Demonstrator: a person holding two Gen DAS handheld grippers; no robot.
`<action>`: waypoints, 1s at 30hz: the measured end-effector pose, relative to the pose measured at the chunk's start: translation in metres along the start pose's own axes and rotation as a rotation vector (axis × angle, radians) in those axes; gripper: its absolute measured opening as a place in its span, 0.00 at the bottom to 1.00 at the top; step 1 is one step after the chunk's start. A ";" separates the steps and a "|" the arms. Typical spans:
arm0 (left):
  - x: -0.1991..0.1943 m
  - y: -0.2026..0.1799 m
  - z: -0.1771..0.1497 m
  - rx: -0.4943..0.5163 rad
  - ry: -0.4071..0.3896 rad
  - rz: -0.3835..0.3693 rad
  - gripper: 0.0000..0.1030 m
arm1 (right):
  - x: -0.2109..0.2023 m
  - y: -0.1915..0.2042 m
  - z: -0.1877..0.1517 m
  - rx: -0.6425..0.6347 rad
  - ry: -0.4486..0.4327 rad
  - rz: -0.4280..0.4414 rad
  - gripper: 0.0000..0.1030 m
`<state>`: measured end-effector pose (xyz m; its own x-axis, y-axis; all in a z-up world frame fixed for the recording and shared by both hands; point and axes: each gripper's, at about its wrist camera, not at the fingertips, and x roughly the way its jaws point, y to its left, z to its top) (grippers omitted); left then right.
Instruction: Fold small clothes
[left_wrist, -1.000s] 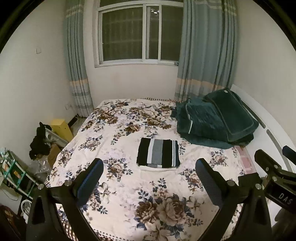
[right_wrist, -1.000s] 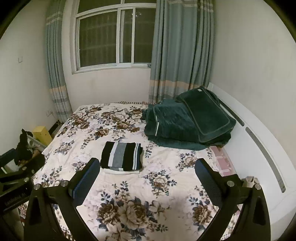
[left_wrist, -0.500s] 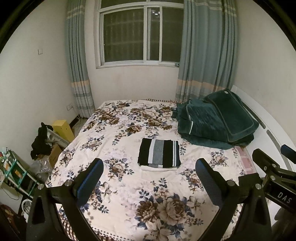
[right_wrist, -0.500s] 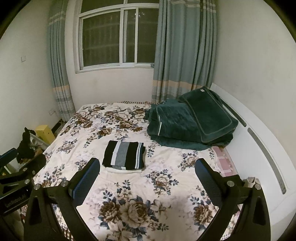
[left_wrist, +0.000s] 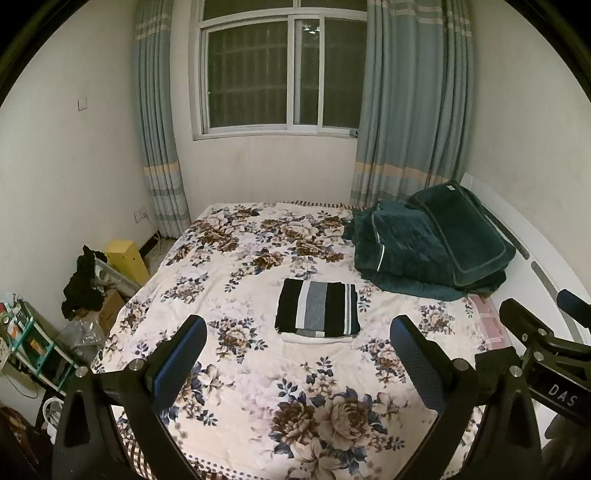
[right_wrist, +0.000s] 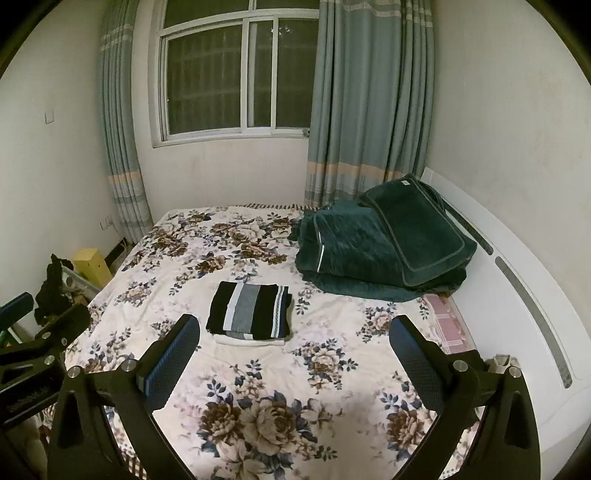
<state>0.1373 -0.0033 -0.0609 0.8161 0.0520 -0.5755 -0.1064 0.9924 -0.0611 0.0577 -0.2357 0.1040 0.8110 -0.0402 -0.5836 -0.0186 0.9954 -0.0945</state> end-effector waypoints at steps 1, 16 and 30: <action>-0.001 0.000 0.000 -0.001 -0.002 -0.001 0.99 | 0.001 0.000 -0.001 0.000 0.000 -0.001 1.00; -0.010 -0.004 0.007 -0.003 -0.014 -0.003 0.99 | 0.000 0.002 -0.002 -0.001 -0.003 0.000 1.00; -0.017 -0.002 0.002 -0.012 -0.020 0.019 0.98 | -0.003 0.005 0.006 -0.004 -0.009 0.001 1.00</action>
<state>0.1250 -0.0061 -0.0490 0.8252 0.0727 -0.5602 -0.1285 0.9898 -0.0608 0.0586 -0.2299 0.1097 0.8163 -0.0389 -0.5763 -0.0214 0.9950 -0.0974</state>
